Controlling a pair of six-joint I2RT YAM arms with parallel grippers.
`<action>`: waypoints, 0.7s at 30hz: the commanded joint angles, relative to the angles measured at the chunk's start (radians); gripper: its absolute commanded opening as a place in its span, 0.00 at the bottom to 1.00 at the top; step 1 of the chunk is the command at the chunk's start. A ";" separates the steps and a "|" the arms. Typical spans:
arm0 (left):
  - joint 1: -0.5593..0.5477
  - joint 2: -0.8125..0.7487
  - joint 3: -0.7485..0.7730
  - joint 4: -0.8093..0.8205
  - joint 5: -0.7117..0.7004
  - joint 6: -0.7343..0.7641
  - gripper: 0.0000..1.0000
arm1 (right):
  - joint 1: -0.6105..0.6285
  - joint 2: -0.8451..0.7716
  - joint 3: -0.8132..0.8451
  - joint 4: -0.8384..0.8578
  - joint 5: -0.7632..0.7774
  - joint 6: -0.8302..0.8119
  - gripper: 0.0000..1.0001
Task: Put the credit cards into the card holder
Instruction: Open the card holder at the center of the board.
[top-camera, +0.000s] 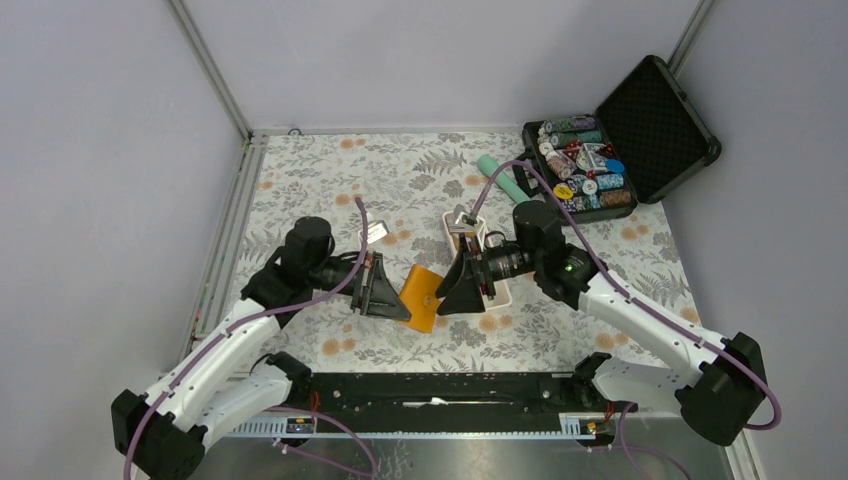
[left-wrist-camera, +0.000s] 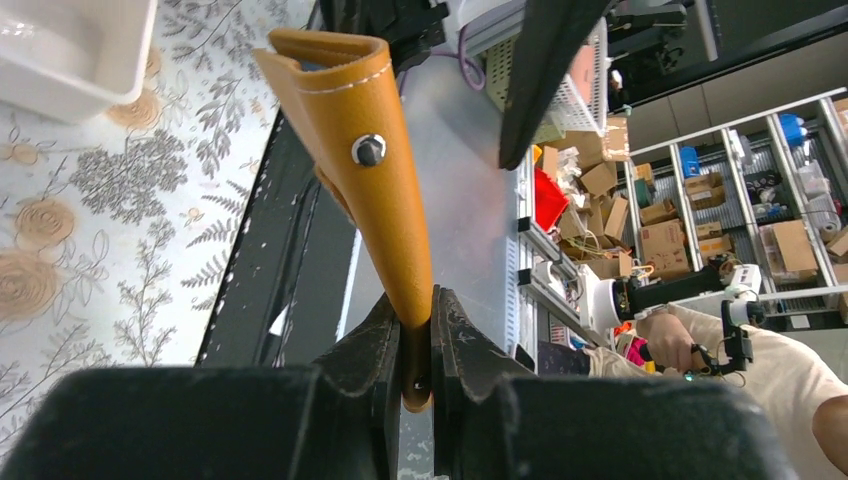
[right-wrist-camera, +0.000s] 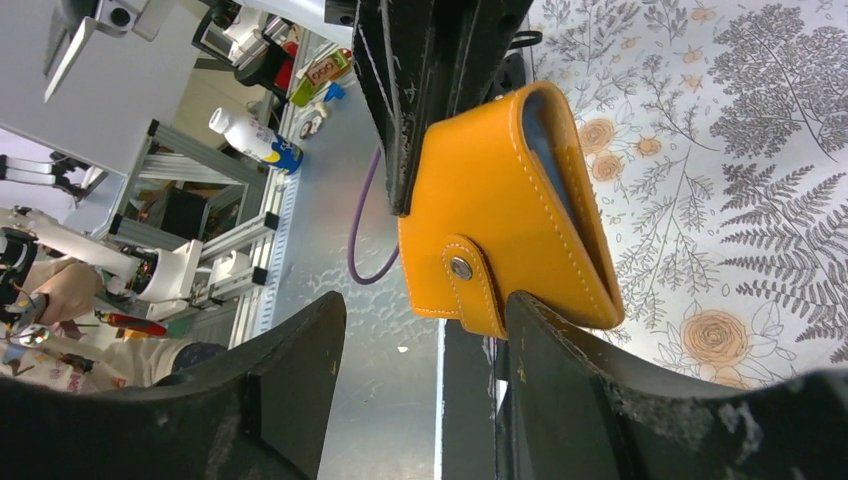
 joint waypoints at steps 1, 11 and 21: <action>-0.010 -0.032 -0.011 0.288 0.114 -0.155 0.00 | -0.006 0.012 -0.018 0.055 -0.035 0.016 0.67; -0.038 -0.027 -0.005 0.314 0.137 -0.170 0.00 | -0.005 0.044 -0.024 0.179 -0.065 0.056 0.66; -0.038 -0.014 0.005 0.230 0.112 -0.071 0.00 | -0.005 0.043 0.002 0.269 -0.220 0.165 0.56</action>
